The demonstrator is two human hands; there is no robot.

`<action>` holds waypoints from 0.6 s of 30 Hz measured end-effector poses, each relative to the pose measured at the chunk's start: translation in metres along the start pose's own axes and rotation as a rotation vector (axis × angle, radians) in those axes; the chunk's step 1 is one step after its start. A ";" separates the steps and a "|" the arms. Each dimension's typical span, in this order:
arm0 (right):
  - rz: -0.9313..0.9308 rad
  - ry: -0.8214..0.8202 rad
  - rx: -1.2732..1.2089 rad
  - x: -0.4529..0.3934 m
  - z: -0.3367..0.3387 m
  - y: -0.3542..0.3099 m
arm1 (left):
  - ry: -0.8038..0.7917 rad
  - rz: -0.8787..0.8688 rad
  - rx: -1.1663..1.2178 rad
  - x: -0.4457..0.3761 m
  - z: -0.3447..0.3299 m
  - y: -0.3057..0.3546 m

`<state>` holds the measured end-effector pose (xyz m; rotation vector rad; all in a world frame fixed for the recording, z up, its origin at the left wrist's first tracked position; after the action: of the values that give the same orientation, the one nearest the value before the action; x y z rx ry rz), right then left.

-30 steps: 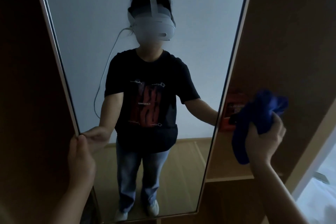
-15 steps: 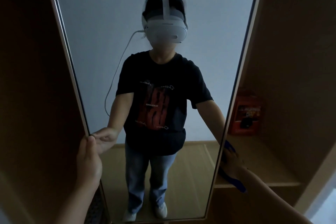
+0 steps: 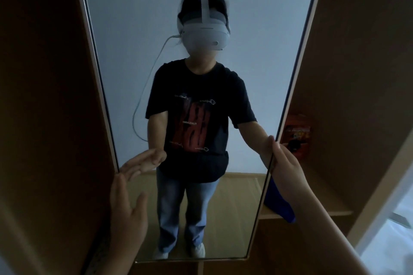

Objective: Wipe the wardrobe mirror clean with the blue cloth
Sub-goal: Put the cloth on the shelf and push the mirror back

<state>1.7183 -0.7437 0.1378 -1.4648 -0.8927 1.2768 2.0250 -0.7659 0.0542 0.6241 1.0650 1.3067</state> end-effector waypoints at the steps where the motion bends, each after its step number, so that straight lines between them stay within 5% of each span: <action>1: -0.001 0.014 0.022 0.005 -0.002 -0.002 | -0.036 0.006 0.004 0.002 -0.003 -0.002; 7: 0.026 -0.073 0.033 0.043 -0.007 -0.010 | -0.231 0.076 0.060 0.013 -0.019 -0.001; 18: 0.032 -0.082 -0.041 0.094 -0.028 -0.012 | -0.357 -0.037 0.137 0.032 -0.024 0.018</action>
<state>1.7641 -0.6575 0.1234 -1.4728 -0.9573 1.3579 1.9924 -0.7360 0.0511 0.8991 0.8702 1.0471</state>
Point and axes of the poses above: each hand's wrist, its own x-axis away from the middle knuckle, its own z-axis out of the back of the hand, y = z × x, the point moved 2 cm from there along -x, towards the middle knuckle, and after that the axes turned 13 degrees about -y, right-handed, at the moved point
